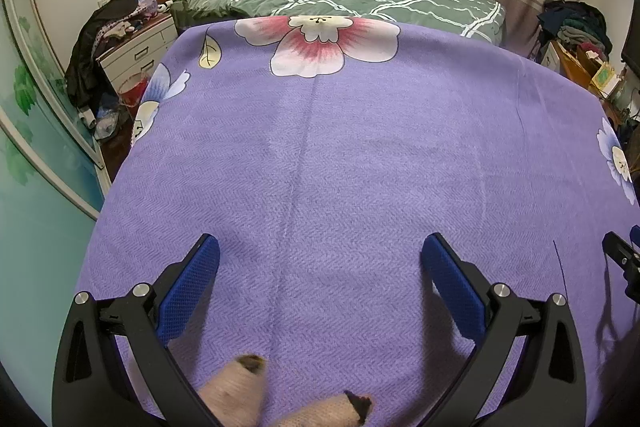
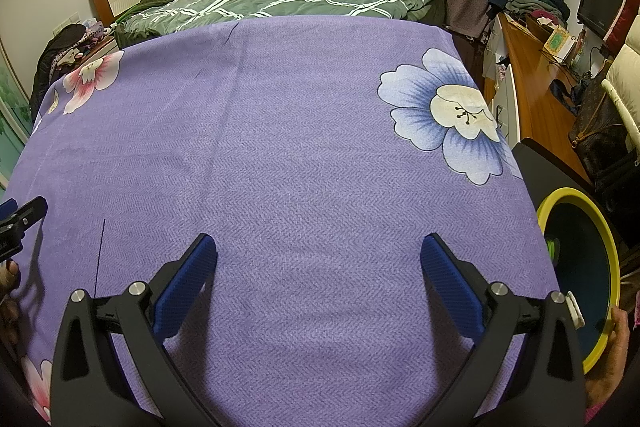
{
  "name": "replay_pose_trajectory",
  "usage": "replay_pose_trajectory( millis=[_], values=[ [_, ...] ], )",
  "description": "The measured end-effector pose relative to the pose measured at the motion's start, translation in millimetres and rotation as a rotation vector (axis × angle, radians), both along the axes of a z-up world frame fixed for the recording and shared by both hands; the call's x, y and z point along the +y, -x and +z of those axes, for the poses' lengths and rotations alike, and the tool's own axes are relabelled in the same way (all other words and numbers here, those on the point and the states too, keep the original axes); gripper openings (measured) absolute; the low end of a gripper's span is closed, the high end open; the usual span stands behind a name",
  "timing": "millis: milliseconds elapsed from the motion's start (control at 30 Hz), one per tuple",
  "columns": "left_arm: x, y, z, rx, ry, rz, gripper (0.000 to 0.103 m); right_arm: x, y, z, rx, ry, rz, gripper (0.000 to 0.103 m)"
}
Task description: Collect trash
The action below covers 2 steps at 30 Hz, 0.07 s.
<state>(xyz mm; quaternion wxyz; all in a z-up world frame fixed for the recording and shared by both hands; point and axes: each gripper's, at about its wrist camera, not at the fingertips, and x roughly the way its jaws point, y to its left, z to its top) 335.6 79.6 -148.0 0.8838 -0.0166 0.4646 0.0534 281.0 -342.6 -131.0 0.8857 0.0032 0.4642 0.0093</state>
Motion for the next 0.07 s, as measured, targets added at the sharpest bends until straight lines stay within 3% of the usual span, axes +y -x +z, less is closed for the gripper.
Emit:
replay_pose_trajectory(
  millis=[67],
  values=[
    [-1.0,0.1,0.2,0.0,-0.001,0.0,0.1,-0.2,0.1,0.0,0.0,0.0,0.0,0.098]
  ],
)
